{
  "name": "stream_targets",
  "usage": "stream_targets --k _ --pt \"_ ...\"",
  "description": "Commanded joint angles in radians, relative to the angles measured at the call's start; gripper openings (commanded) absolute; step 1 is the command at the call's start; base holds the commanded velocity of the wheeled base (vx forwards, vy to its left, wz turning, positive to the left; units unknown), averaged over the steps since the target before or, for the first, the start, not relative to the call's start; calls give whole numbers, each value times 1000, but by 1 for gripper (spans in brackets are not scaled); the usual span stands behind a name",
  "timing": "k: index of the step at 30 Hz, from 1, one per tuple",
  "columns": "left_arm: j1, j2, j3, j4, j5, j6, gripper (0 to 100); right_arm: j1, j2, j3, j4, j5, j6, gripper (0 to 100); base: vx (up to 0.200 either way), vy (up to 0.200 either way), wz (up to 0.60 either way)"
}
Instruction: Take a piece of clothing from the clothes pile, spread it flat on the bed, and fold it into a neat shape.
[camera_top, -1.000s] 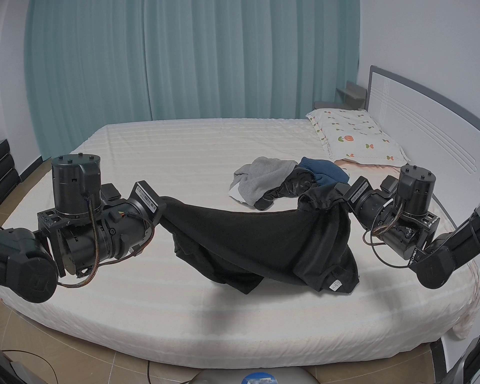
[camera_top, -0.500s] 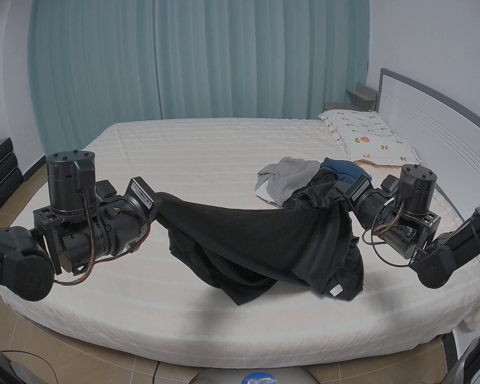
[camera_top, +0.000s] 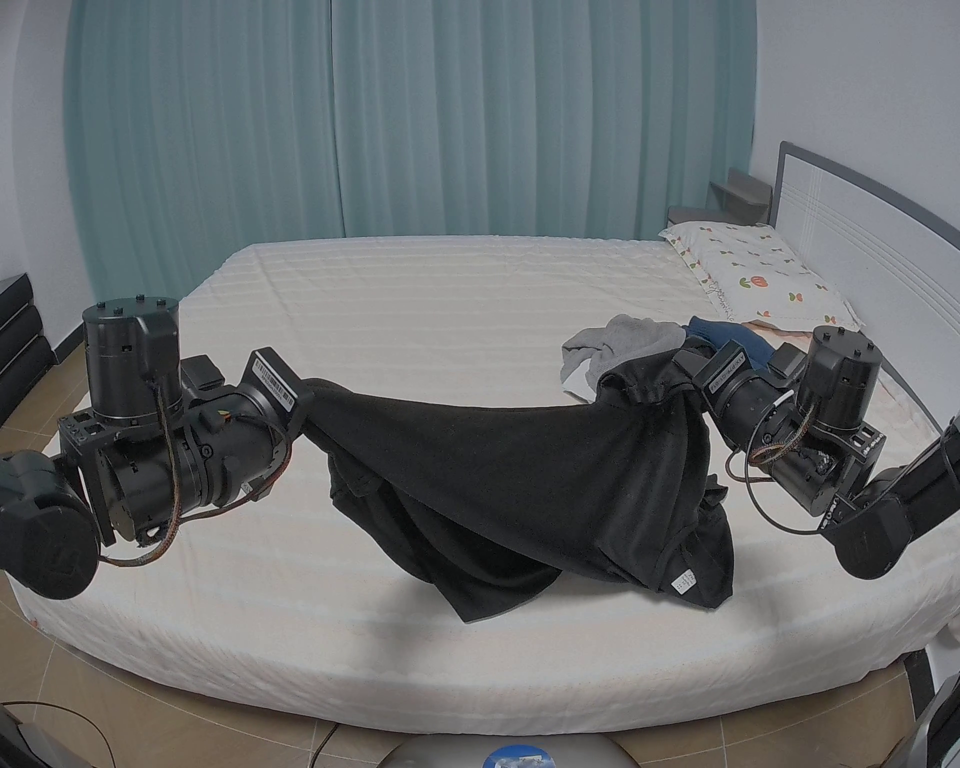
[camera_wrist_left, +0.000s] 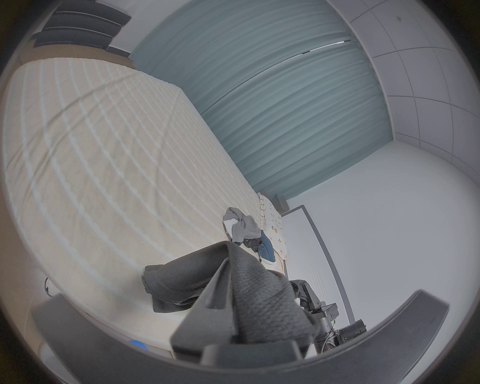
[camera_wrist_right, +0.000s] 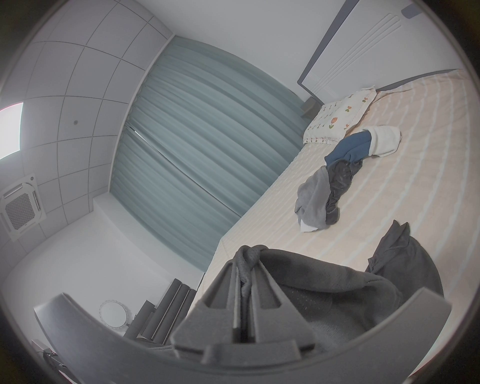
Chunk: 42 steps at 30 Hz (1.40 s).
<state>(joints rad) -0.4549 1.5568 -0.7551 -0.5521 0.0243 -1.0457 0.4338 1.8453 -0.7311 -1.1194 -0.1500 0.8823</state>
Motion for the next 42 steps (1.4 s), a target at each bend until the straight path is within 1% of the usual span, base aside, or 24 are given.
stream_targets --k 1,17,22,34,39,42 --pt "1 -1 0 0 0 0 0 2 2 1 0 0 0 0 0 200 0" --pt "2 2 11 0 -1 1 0 -3 -1 9 -2 15 1 0 0 200 0" --pt "2 0 11 0 0 1 0 -3 -6 10 -2 32 1 0 0 200 0" --pt "-5 6 16 0 0 3 0 2 -21 25 0 35 0 0 0 0 0" --pt "-10 -3 17 3 0 4 0 13 -35 39 1 35 0 0 -200 0 0" --pt "-15 -21 16 31 0 18 0 31 -60 53 0 35 -2 0 -200 0 0"
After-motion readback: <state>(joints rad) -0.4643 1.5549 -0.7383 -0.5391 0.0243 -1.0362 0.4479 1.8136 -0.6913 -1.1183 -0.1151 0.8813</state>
